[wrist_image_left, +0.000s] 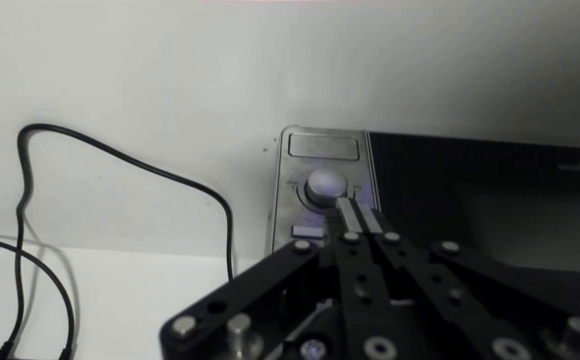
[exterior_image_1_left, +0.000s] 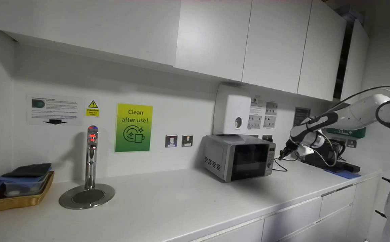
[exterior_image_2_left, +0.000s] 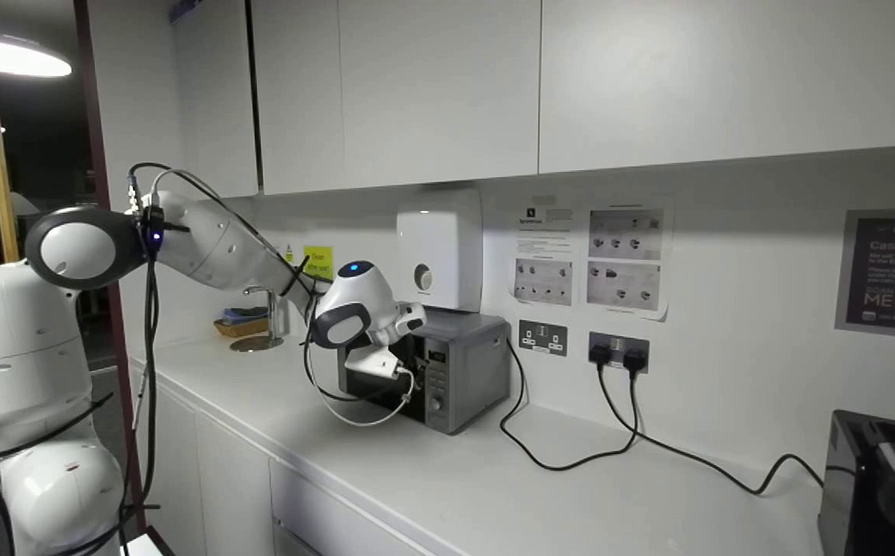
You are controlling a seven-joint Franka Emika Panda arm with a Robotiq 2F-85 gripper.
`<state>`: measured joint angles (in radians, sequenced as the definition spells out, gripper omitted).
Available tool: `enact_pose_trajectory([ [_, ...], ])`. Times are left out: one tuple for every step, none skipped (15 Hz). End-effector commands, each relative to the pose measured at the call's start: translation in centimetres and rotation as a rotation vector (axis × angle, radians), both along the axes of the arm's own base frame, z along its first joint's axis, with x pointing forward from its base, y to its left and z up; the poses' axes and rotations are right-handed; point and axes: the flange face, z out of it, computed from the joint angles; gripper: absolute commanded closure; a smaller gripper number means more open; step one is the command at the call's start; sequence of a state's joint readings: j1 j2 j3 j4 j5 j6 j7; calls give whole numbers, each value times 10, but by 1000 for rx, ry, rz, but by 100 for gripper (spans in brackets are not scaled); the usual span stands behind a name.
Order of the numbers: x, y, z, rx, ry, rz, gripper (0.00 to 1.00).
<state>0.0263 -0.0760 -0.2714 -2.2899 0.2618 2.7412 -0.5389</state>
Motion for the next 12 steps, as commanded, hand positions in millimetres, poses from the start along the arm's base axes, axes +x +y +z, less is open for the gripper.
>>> enact_pose_trajectory([
  [-43,-2,5,-23,10,82,100],
  [-51,-1,5,-25,7,101,100],
  [-57,0,7,-23,-2,127,100],
  [-61,1,9,-19,-8,144,100],
  [-65,2,13,-7,-19,162,100],
  [-69,3,16,6,-30,177,100],
  [-72,5,22,23,-38,187,100],
  [-74,6,27,43,-51,197,100],
  [-75,6,32,57,-58,203,100],
  [-76,6,38,70,-72,208,100],
  [-77,6,42,81,-84,210,100],
  [-78,7,47,91,-96,211,100],
])
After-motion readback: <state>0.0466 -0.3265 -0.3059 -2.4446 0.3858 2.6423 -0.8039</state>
